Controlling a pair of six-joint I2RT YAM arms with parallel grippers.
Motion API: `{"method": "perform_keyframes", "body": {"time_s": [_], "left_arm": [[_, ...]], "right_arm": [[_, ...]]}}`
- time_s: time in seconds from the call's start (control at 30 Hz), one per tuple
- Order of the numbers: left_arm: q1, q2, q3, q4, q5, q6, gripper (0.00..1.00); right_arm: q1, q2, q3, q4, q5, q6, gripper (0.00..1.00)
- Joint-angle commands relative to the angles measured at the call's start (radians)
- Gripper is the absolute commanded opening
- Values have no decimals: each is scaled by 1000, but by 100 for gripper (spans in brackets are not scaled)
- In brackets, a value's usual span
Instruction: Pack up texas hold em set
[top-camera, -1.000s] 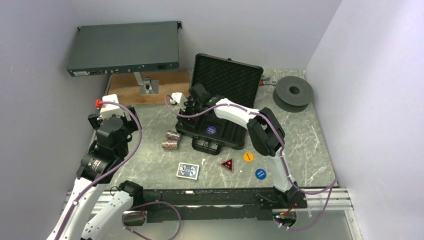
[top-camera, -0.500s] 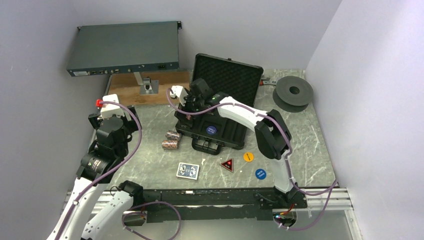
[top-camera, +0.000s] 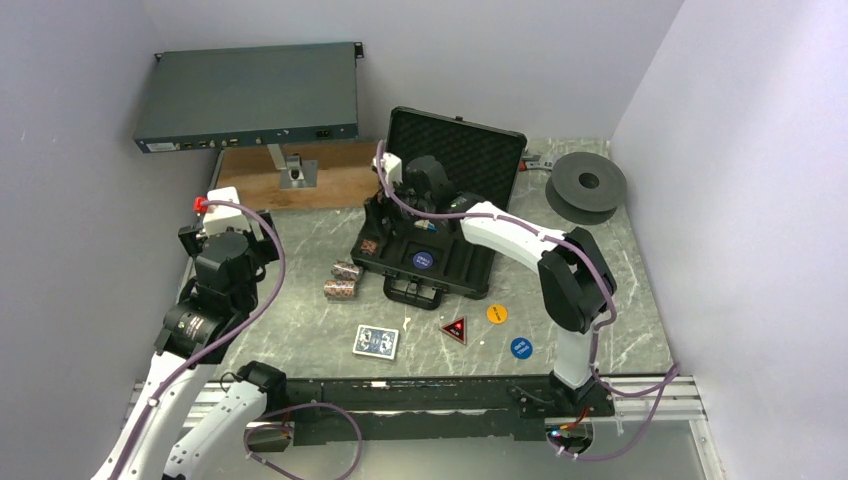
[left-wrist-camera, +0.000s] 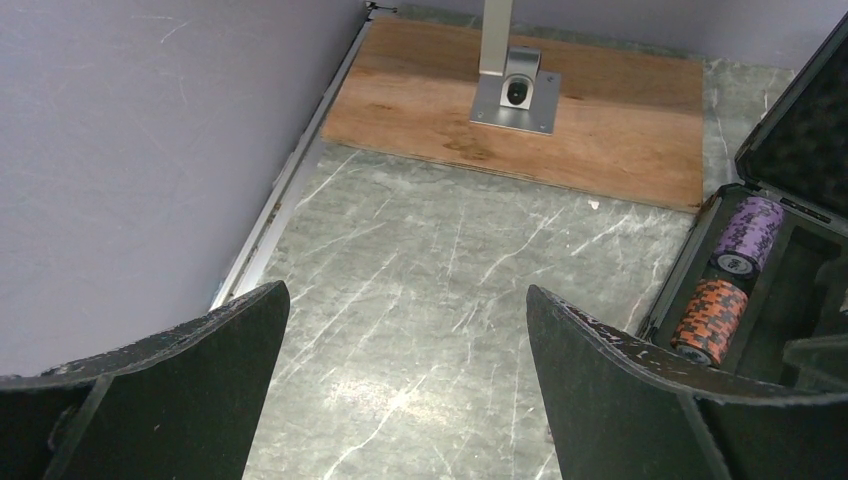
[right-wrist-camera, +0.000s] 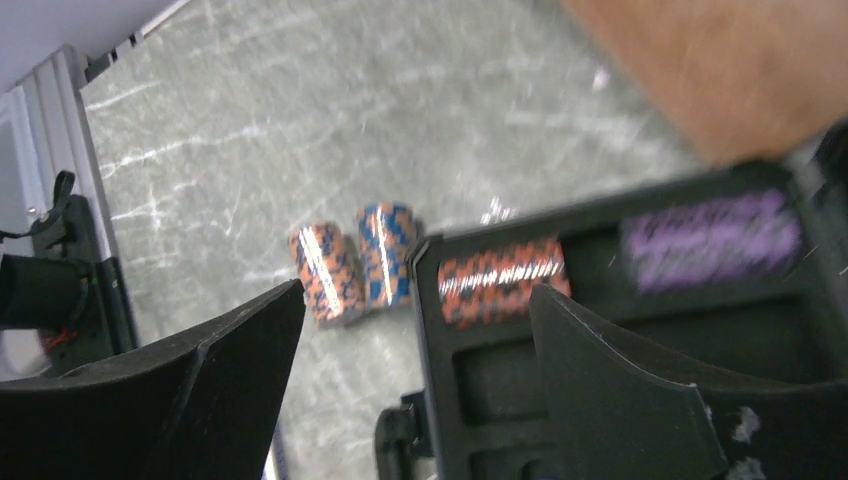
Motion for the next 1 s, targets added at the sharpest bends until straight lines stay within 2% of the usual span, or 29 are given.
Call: {"method": "perform_keyframes", "body": {"time_s": [0.0, 0.07, 0.2, 0.53, 0.97], "left_arm": [[5, 11, 5, 28, 23, 4, 94], [5, 20, 14, 19, 28, 1, 94], [5, 15, 11, 19, 23, 0, 94], [5, 14, 11, 17, 16, 2, 94], [6, 11, 10, 19, 21, 2, 94]], "right_arm": [[21, -4, -74, 102, -27, 129, 81], [33, 13, -70, 82, -27, 131, 75], [52, 46, -84, 80, -21, 130, 55], [102, 119, -28, 1, 108, 19, 34], [95, 185, 56, -75, 181, -42, 26]]}}
